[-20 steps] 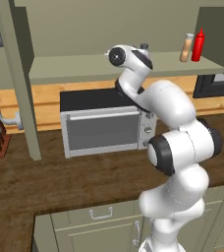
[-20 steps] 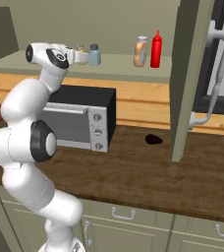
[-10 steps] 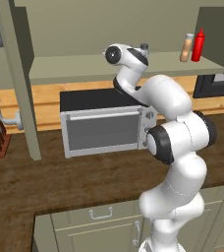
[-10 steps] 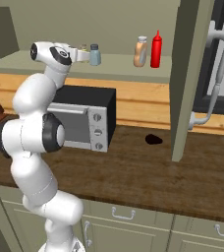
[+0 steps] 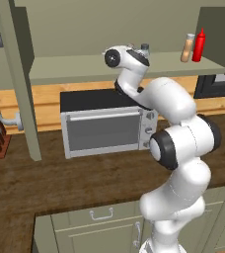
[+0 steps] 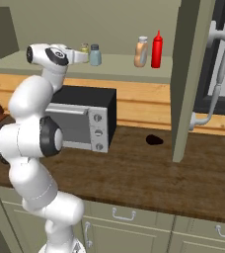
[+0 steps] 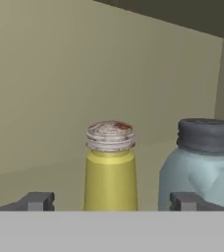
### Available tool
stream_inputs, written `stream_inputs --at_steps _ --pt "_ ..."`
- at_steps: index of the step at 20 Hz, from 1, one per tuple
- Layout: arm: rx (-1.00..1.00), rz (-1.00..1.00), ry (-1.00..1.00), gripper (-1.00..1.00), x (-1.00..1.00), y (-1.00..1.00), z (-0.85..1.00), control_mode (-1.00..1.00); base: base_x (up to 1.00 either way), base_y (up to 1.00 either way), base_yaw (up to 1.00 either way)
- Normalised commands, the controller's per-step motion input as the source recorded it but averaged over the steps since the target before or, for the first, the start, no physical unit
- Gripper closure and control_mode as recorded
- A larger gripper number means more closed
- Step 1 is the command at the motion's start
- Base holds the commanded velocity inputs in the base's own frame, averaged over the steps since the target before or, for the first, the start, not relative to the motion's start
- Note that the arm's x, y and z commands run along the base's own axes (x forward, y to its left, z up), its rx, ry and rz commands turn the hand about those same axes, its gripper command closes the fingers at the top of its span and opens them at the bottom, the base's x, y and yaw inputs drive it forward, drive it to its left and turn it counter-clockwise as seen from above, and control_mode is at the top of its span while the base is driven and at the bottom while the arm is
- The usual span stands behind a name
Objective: Put the shaker and condiment bottle from the counter next to their counterparts in the cabinet.
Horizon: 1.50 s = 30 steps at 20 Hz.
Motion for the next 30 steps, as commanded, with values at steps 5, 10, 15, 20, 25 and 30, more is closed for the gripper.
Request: stream_inputs --at_steps 5,10,15,20,25,30 --pt "0.00 0.00 -0.16 -1.00 -0.88 0.24 0.02 -1.00 0.00 0.00 0.00" --pt "0.01 0.00 -0.15 -1.00 -0.98 0.18 0.09 -1.00 0.00 0.00 0.00" --pt "0.05 0.00 -0.11 -1.00 -0.93 0.10 0.15 -1.00 0.00 0.00 0.00" --pt "0.09 0.01 -0.03 -1.00 -0.91 0.12 0.03 -1.00 0.00 0.00 0.00" --pt "0.11 0.07 0.00 -1.00 -0.89 0.18 0.23 -1.00 0.00 0.00 0.00" --pt "0.08 0.08 0.00 -1.00 -0.97 0.25 0.09 -1.00 0.00 0.00 0.00"
